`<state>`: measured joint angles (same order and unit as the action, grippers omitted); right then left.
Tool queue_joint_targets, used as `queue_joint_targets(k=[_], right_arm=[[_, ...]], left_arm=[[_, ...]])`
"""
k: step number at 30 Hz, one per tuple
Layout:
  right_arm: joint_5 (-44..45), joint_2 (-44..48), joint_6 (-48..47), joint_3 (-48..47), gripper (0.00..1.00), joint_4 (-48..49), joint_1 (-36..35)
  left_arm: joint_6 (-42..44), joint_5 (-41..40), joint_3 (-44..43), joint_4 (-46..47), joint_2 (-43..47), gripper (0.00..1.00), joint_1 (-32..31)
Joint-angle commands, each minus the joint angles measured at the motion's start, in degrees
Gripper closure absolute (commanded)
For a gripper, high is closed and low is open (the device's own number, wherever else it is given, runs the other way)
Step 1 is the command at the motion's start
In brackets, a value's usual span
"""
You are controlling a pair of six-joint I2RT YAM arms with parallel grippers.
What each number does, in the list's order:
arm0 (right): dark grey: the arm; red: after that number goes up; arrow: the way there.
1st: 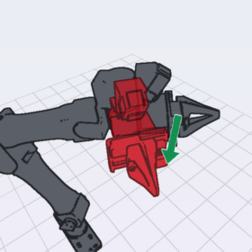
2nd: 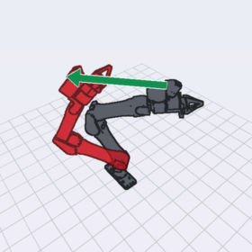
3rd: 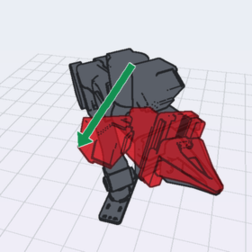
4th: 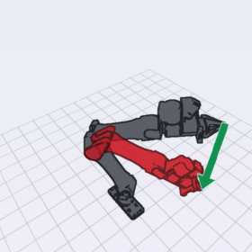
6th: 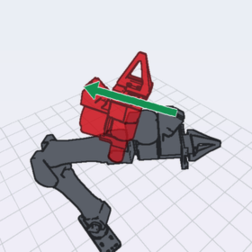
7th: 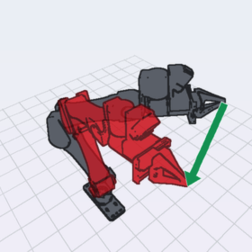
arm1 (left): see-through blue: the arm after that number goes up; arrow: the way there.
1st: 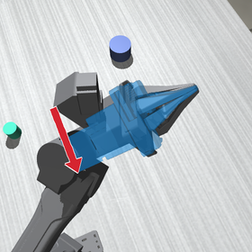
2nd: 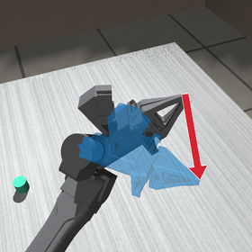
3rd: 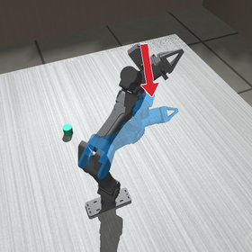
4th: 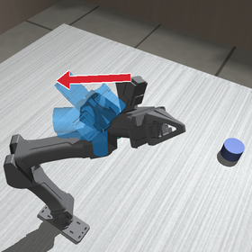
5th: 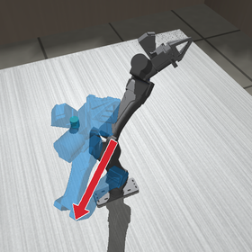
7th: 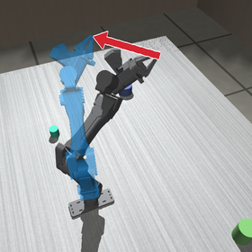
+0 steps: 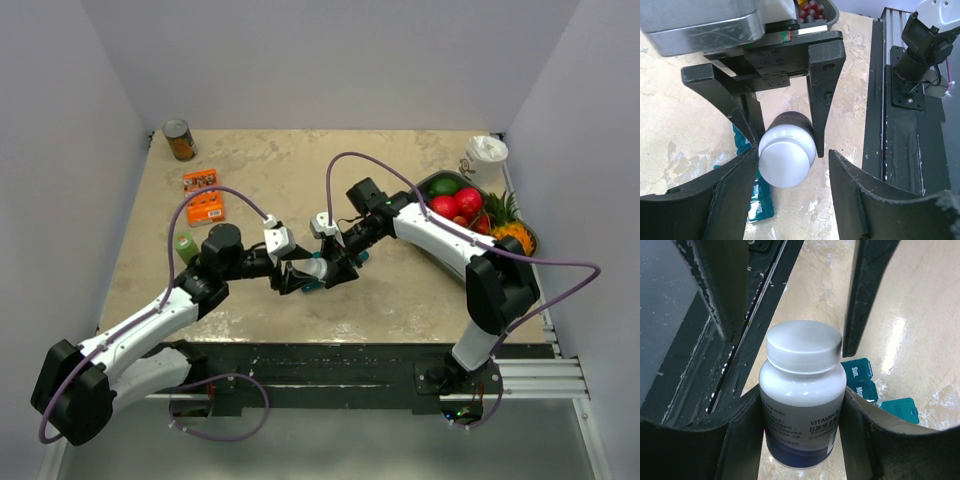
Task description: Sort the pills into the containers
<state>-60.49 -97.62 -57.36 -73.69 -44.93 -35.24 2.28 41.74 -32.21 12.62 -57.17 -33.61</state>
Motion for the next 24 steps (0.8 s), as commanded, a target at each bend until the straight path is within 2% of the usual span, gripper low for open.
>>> queue_joint_targets(k=[1,5,8,9,11,12,13,16,17,18,20,23,24], right_arm=[[-0.15,-0.11,0.85,-1.9,1.0,1.42,-0.26],[-0.07,-0.02,0.94,-1.9,1.0,1.42,-0.26],[0.02,0.07,1.02,-1.98,1.0,1.42,-0.18],[0.11,0.07,1.03,-1.9,1.0,1.42,-0.35],[0.2,0.07,1.11,-2.07,1.0,1.42,-0.26],[0.37,0.07,1.2,-2.07,1.0,1.42,-0.26],[0.55,0.07,1.9,-1.98,1.0,1.77,-0.26],[1.95,0.33,4.09,-1.98,1.0,3.35,-0.26],[2.56,0.42,4.97,-1.81,1.0,4.75,-0.26],[3.44,0.5,5.85,-1.72,1.0,5.28,-0.26],[3.62,0.59,6.3,-1.81,1.0,5.55,-0.35],[3.1,0.68,6.56,-1.81,1.0,5.73,-0.35],[2.84,0.59,6.74,-1.89,1.0,5.73,-0.35]], left_arm=[[1.85,-2.62,-0.84,0.3,-0.31,0.39,-1.46],[2.29,-2.97,-1.19,-0.14,-0.66,0.46,-1.9],[2.2,-3.41,-1.72,-1.54,-1.1,0.64,-1.9],[1.94,-3.59,-2.07,-1.98,-1.45,0.75,-1.9],[0.28,-4.38,-2.59,-3.21,-1.72,0.88,-1.99],[-1.04,-5.17,-2.69,-3.65,-1.89,1.0,-1.9],[-1.84,-6.13,-2.86,-4.53,-1.98,1.0,-1.82],[-13.67,-12.1,-3.65,-6.81,-2.07,1.0,-1.55],[-20.76,-15.94,-4.87,-8.39,-2.25,1.0,-1.38],[-22.92,-16.16,-5.67,-10.23,-2.77,1.0,-1.2],[-26.61,-14.5,-6.73,-14.54,-2.95,1.0,-1.2],[-27.51,-15.01,-5.42,-13.86,0.12,1.0,-1.11],[-26.55,-15.37,-5.15,-13.77,2.39,0.89,-1.11]])
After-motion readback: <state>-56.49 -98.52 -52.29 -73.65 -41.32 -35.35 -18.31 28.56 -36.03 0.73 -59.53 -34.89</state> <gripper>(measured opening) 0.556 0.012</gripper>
